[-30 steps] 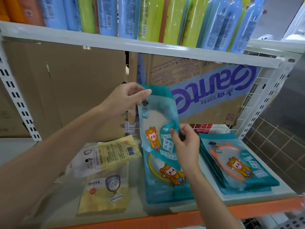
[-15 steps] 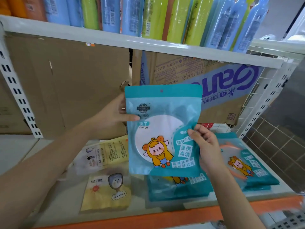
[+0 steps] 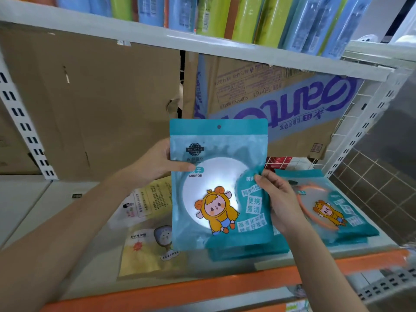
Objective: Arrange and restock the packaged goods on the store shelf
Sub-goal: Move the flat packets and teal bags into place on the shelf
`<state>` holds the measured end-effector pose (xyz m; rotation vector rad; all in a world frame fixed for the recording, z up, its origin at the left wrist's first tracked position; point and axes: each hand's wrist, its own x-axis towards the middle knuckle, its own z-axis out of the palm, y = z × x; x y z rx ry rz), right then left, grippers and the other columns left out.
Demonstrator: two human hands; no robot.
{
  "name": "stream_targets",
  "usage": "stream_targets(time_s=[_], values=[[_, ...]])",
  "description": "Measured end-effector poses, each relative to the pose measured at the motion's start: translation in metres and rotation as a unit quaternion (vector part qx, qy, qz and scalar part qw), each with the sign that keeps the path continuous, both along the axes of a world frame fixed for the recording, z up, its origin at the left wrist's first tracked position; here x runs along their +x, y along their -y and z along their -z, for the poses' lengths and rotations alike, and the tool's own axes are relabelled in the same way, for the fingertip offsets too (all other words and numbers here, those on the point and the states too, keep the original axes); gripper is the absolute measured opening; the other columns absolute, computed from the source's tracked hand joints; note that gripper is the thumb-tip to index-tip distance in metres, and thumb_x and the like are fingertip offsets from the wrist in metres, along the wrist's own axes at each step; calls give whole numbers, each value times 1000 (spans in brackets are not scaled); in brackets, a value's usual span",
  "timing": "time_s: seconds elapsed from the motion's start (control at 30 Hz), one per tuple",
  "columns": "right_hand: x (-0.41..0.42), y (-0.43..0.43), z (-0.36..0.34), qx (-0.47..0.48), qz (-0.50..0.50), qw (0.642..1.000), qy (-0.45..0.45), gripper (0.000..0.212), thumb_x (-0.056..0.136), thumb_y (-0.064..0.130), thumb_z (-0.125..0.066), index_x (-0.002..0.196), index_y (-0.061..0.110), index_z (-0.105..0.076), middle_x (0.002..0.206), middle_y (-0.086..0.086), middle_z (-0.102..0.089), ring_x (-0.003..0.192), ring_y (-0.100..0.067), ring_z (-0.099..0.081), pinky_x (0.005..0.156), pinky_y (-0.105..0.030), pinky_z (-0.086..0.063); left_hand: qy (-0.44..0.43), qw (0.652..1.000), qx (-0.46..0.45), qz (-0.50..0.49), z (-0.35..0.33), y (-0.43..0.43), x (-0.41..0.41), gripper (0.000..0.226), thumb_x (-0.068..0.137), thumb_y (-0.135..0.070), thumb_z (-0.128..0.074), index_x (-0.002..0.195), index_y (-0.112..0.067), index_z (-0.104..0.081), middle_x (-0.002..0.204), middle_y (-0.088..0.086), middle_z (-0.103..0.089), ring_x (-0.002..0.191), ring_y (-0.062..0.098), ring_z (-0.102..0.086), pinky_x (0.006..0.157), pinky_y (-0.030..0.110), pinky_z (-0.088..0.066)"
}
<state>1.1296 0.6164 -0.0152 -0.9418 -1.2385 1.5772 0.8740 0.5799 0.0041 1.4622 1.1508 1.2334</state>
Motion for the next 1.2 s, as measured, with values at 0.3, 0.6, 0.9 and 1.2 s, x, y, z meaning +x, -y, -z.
stream_targets(time_s=[0.3,0.6,0.9,1.2], values=[[34,-7,10,7,-53,982,179,15,92,23,-53,104,18,-59,93,0,-70,74,-9,-68,53,-19,-52,-14,992,-75,-96,28,-33,25,46,74,10,-66,114,-12,-58,105,2,-68,89,15,-67,68,21,-57],[92,-31,31,-30,-168,937,306,60,78,18,-72,128,24,-39,108,2,-68,85,-5,-67,58,-22,-53,-15,970,-176,-168,42,-66,67,49,70,5,-72,114,-6,-57,107,11,-66,96,27,-65,89,44,-51],[111,-47,51,66,-187,906,375,58,79,15,-71,126,26,-39,101,7,-64,67,-9,-59,53,-18,-43,-64,949,-224,-213,53,-63,95,47,72,3,-71,116,-7,-58,111,10,-65,101,28,-63,92,45,-50],[110,-48,57,66,-183,884,426,72,76,21,-76,137,19,-38,122,-2,-59,106,-18,-59,92,-40,-50,-104,942,-217,-233,67,-59,94,54,65,2,-77,115,-8,-58,114,10,-64,107,29,-59,99,50,-44]])
